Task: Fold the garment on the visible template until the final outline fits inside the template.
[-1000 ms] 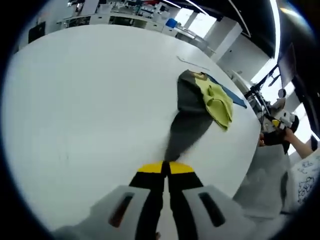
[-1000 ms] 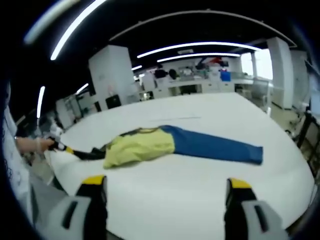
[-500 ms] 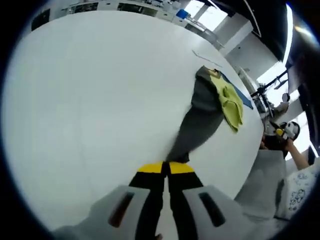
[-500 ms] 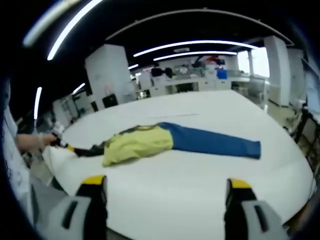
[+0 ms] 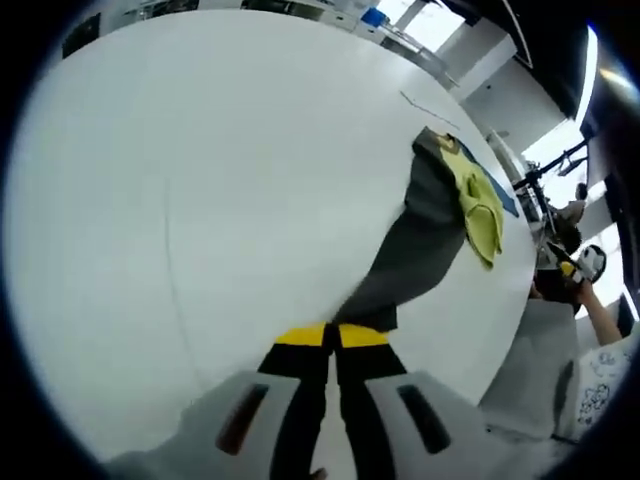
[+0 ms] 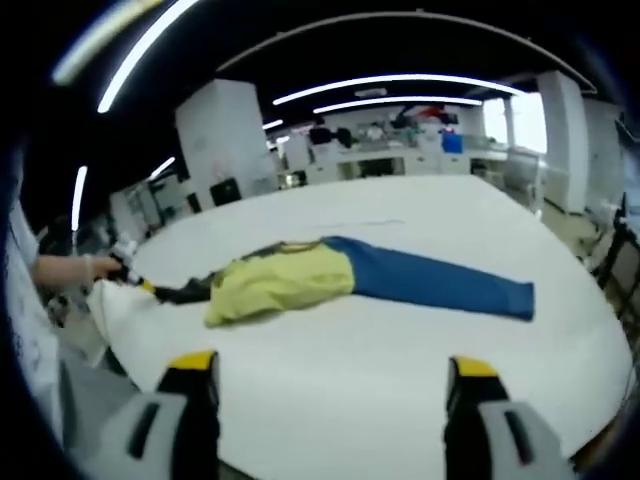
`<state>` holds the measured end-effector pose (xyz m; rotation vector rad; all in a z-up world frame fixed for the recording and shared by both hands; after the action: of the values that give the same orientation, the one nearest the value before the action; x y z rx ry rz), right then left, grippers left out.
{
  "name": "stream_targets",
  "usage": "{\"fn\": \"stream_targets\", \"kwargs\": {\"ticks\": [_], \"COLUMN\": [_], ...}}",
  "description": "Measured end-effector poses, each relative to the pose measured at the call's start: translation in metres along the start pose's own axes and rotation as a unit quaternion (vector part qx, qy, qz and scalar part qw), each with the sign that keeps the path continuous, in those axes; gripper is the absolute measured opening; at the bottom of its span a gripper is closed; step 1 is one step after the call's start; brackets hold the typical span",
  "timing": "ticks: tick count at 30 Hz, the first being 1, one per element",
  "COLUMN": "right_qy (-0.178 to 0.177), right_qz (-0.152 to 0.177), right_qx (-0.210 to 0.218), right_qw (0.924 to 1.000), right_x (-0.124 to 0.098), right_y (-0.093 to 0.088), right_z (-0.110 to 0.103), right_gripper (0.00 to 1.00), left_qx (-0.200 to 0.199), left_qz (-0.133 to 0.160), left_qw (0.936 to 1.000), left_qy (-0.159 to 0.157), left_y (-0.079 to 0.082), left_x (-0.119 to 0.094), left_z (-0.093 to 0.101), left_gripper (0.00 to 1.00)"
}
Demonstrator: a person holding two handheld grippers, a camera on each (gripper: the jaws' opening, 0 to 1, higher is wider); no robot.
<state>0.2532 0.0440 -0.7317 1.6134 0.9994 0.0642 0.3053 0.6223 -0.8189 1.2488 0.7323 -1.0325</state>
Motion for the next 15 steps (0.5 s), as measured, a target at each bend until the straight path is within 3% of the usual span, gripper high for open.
{"fn": "stream_targets", "kwargs": {"ticks": [3, 8, 10, 12, 15], "right_qy": [0.016, 0.053, 0.064, 0.080, 0.102], "right_qz": [-0.024, -0.035, -0.048, -0.068, -0.111], "right_qx": [-0.031, -0.053, -0.080, -0.105, -0.156], "right_qw": [0.9991, 0.9966, 0.9936, 0.9889, 0.9761], "right_x": [0.016, 0.059, 0.081, 0.104, 0.138], "right_y": [0.002, 0.014, 0.018, 0.021, 0.021], "right_z": [-0.006, -0.020, -0.029, -0.038, -0.051], "right_gripper": [0.92, 0.87, 0.85, 0.83, 0.80], "left_qx": [0.000, 0.001, 0.002, 0.001, 0.001], "left_qz": [0.000, -0.001, 0.000, 0.000, -0.001], "left_qw": [1.0000, 1.0000, 1.0000, 1.0000, 1.0000], "left_qy": [-0.002, -0.003, -0.003, -0.004, -0.004], "left_y": [0.000, 0.001, 0.002, 0.002, 0.002], "left_x": [0.002, 0.005, 0.006, 0.007, 0.007], "left_z": [-0.002, -0.006, -0.009, -0.010, -0.011], "left_gripper": [0.00, 0.00, 0.00, 0.00, 0.00]}}
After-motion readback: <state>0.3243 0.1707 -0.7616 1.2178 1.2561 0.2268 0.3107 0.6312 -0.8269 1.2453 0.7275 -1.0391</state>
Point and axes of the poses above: the point that each gripper's makers call its tool centre point, and the gripper's own axes: x roughly forward along the fingers, z roughly to its right, y roughly out of its top, the point moved 1 cm from there along -x, roughly backward along the fingers, and after that the axes turned 15 degrees about y, right-handed, at the moved point
